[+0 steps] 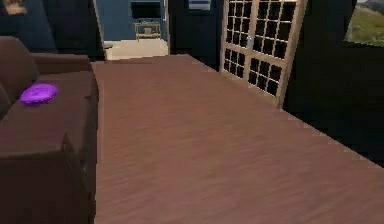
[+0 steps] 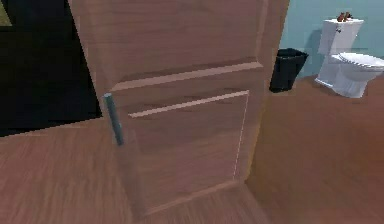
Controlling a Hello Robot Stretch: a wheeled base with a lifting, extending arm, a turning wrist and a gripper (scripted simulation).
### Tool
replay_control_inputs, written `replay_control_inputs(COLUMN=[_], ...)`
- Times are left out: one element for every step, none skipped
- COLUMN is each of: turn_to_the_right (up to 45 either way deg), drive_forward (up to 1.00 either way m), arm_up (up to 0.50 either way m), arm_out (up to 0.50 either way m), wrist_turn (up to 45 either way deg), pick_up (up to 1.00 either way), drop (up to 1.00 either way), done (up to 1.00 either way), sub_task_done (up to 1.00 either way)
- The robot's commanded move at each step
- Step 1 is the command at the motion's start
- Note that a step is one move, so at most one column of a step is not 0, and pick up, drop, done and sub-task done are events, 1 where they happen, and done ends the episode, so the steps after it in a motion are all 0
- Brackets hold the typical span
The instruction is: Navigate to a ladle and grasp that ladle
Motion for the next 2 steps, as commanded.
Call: replay_control_inputs(turn_to_the_right=[0.0, -18.0], drive_forward=[0.95, 0.00], arm_up=[0.00, 0.00], arm_out=[0.00, 0.00], wrist_turn=[0.0, 0.0], pick_up=[0.00, 0.00], drop=[0.00, 0.00], done=[0.00, 0.00], sub_task_done=[0.00, 0.00])
